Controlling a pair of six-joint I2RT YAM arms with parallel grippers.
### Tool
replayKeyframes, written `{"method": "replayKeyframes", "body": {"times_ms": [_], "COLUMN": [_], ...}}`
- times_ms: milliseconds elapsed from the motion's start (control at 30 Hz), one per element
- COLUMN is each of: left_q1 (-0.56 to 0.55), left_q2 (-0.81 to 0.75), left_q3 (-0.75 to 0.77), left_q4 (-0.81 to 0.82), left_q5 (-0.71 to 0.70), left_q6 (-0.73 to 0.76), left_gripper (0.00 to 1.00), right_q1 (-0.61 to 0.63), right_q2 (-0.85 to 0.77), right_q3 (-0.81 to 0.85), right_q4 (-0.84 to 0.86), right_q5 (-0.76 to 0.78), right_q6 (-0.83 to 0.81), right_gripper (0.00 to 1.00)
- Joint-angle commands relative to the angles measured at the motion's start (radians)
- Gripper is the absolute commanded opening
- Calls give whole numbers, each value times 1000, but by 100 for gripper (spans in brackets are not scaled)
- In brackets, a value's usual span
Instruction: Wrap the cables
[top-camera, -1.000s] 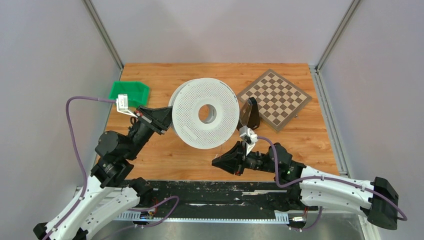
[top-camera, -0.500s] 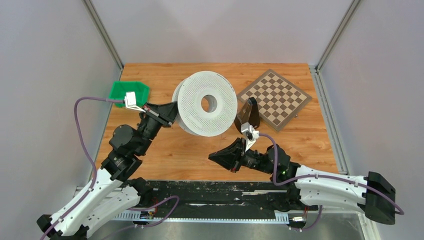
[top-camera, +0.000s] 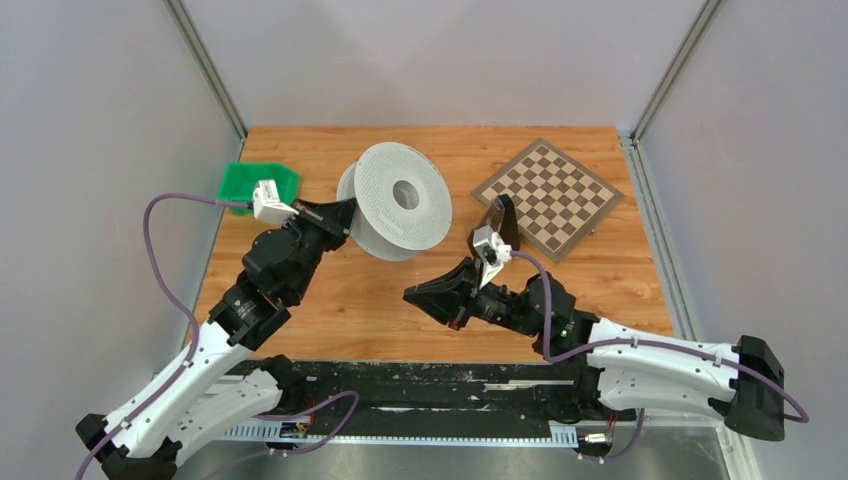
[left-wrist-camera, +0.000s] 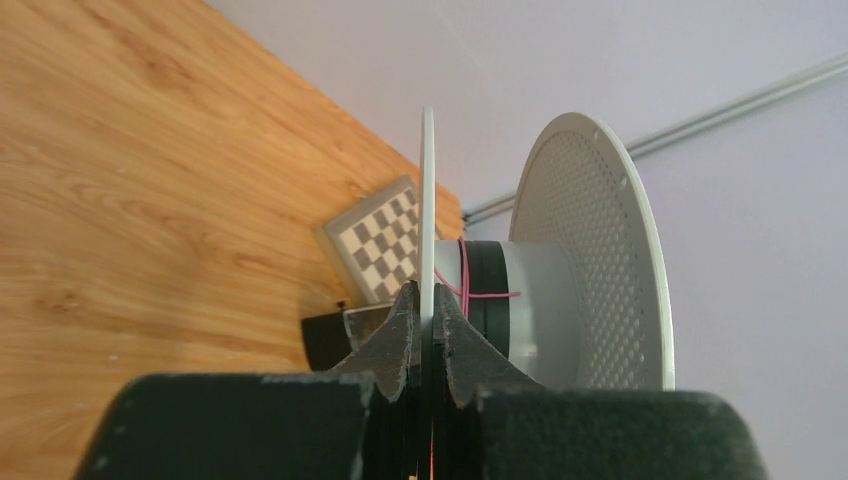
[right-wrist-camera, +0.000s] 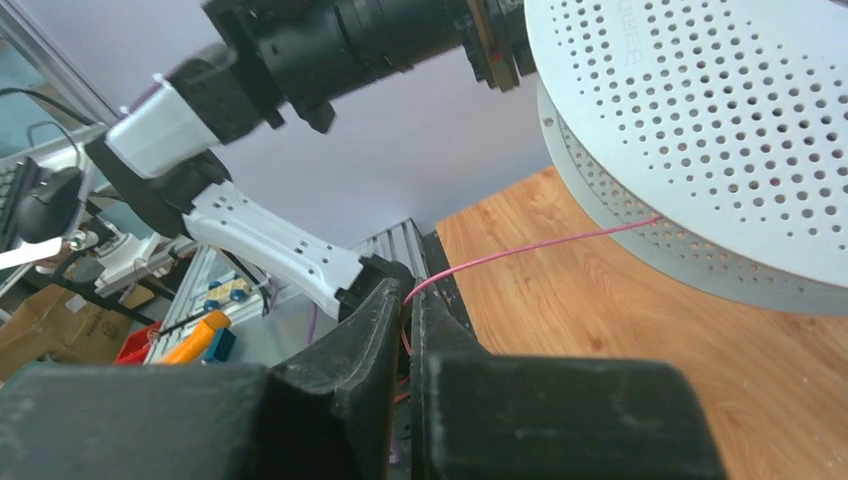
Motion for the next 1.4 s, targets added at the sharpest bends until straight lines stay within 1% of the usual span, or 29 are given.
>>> {"method": "replayKeyframes", "body": {"times_ms": [0, 100, 267, 500, 600, 667, 700, 833, 900, 1000, 1033, 1100, 1200, 1267, 1333, 1367], "left_q1": [-1, 0, -1, -8, -17, -25, -28, -44, -47, -48, -47, -48, -48, -48, -48, -48], "left_q2": [-33, -29, -8, 19, 41, 52, 55, 56, 50, 29, 12, -13, -36, -31, -25, -23], "left_q3": [33, 30, 57, 18, 14, 19, 19, 8, -6, -28, -37, -48, -54, -43, -28, -16], "left_q4": [23, 16, -28, -22, -12, -15, -12, -9, -24, -25, -30, -36, -48, -83, -124, -157], "left_q5": [-139, -177, -162, -170, -169, -163, -157, -90, -64, 22, 85, 170, 242, 300, 390, 460], "left_q6": [39, 103, 254, 394, 482, 539, 598, 767, 838, 936, 986, 1036, 1111, 1148, 1194, 1210], "left_gripper": [0, 0, 0, 0, 0, 0, 0, 0, 0, 0, 0, 0, 0, 0, 0, 0], "right_q1": [5, 5, 5, 5, 3, 0, 0, -17, -30, -48, -53, -67, -80, -89, -93, -97], "right_q2": [69, 136, 207, 254, 284, 305, 314, 318, 302, 280, 276, 265, 251, 238, 223, 216], "right_q3": [53, 121, 166, 221, 241, 273, 296, 362, 367, 374, 377, 383, 396, 415, 446, 458], "right_q4": [-110, -229, -299, -323, -345, -389, -426, -566, -580, -590, -595, -598, -601, -619, -656, -673], "right_q5": [-12, -32, -52, -65, -65, -76, -76, -60, -76, -103, -110, -135, -166, -200, -202, -199], "right_q6": [18, 22, 17, -13, -15, -42, -63, -127, -151, -177, -184, -204, -254, -301, -352, -372], "right_gripper": [9, 7, 0, 1, 1, 1, 1, 0, 0, 0, 0, 0, 0, 0, 0, 0]}}
